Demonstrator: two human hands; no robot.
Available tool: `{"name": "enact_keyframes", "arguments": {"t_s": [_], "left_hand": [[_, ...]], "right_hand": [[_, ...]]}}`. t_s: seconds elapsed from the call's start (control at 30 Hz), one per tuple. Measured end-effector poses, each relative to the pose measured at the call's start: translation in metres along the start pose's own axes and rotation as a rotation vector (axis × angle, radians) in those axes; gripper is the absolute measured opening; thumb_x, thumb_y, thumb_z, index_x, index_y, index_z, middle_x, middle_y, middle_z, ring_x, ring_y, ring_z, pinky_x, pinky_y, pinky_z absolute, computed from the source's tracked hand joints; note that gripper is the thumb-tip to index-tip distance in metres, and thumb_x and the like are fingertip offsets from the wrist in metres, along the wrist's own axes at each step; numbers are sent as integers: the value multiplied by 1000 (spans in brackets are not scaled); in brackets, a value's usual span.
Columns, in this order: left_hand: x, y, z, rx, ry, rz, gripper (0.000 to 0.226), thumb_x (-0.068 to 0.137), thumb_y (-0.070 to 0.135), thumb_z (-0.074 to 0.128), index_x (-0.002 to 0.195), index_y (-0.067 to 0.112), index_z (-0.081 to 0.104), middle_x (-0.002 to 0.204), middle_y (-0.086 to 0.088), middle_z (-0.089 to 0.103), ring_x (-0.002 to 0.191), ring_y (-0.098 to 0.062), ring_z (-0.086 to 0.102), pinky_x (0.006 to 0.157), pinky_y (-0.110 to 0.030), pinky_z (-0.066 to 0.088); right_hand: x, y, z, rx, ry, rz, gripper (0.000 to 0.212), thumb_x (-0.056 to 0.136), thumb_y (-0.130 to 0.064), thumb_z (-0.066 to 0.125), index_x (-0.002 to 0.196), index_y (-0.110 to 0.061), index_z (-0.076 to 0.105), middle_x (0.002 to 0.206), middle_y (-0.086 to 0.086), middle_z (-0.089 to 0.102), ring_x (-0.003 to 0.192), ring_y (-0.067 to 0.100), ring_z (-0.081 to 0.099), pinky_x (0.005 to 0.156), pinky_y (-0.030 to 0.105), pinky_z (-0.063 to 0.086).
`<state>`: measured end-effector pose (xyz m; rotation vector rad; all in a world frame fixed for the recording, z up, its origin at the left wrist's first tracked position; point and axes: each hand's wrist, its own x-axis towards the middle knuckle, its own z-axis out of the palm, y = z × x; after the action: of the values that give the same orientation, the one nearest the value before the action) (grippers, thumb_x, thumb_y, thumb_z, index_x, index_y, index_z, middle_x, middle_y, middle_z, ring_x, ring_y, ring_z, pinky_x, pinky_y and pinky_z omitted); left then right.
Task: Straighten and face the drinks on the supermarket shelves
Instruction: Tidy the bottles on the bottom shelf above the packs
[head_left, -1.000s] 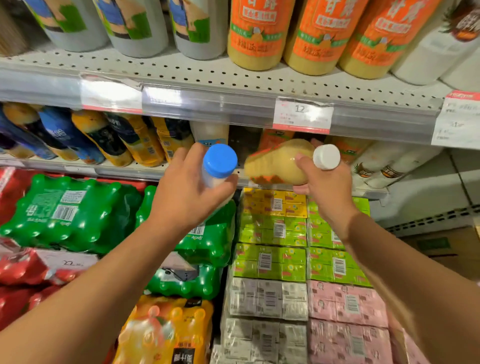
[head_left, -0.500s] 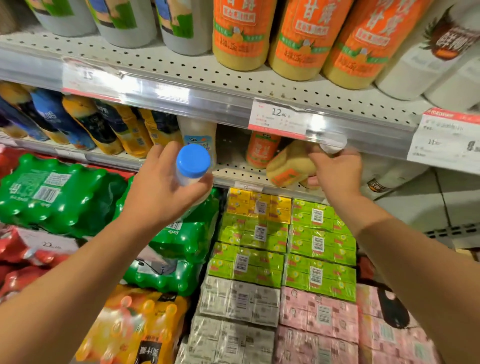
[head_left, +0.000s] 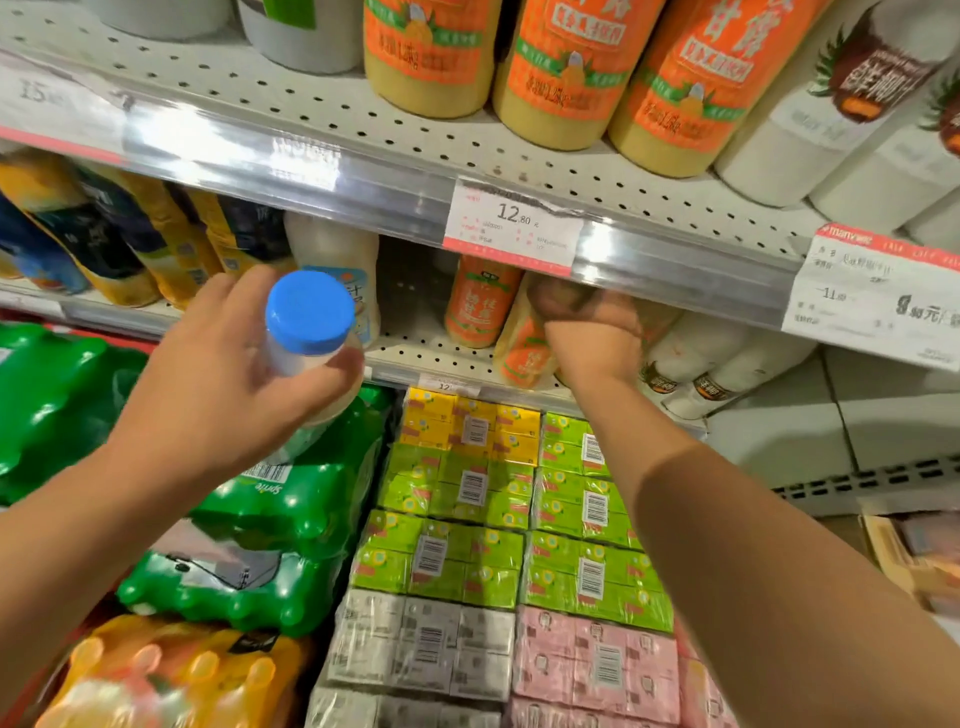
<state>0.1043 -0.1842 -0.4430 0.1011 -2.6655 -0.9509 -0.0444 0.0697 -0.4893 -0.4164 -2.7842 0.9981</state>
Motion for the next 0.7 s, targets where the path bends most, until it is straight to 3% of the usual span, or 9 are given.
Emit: {"name": "enact_keyframes", "arguments": {"t_s": [0.07, 0.17, 0.3, 0.47, 0.7], "left_hand": [[1, -10, 4, -24, 35, 10, 44, 74, 74, 54, 92, 35, 43, 84, 13, 48, 82, -15, 45, 64, -39, 37], [3, -30, 10, -98, 51, 17, 52, 72, 76, 59, 103, 35, 52, 93, 8, 59, 89, -22, 59, 71, -51, 51], [3, -40, 16, -194, 46, 4, 68, 66, 75, 66, 122, 39, 53, 112, 9, 63, 101, -26, 63, 78, -58, 52], [3, -33, 15, -178, 44, 30, 59, 70, 75, 64, 110, 33, 53, 98, 2, 65, 92, -28, 64, 76, -54, 53], [-5, -13, 1, -153, 40, 15, 49, 73, 69, 59, 106, 34, 51, 98, 1, 63, 93, -26, 60, 79, -55, 51]], "right_hand": [[9, 3, 10, -28, -10, 6, 50, 64, -72, 56, 78, -23, 55, 84, -2, 58, 93, 29, 66, 70, 28, 42], [19, 10, 19, -30, 50, -7, 68, 65, -76, 60, 98, -16, 64, 104, 10, 66, 96, 31, 64, 71, 29, 41], [17, 22, 33, -90, 107, -114, 73, 68, -67, 70, 111, -10, 54, 122, 12, 56, 112, 28, 56, 86, 34, 45], [20, 30, 43, -58, 146, -134, 82, 70, -58, 75, 129, -9, 46, 137, 15, 50, 125, 29, 49, 96, 37, 43], [26, 27, 47, -127, 97, -139, 98, 77, -62, 67, 146, -6, 27, 153, 16, 32, 141, 26, 29, 104, 30, 28]]}}
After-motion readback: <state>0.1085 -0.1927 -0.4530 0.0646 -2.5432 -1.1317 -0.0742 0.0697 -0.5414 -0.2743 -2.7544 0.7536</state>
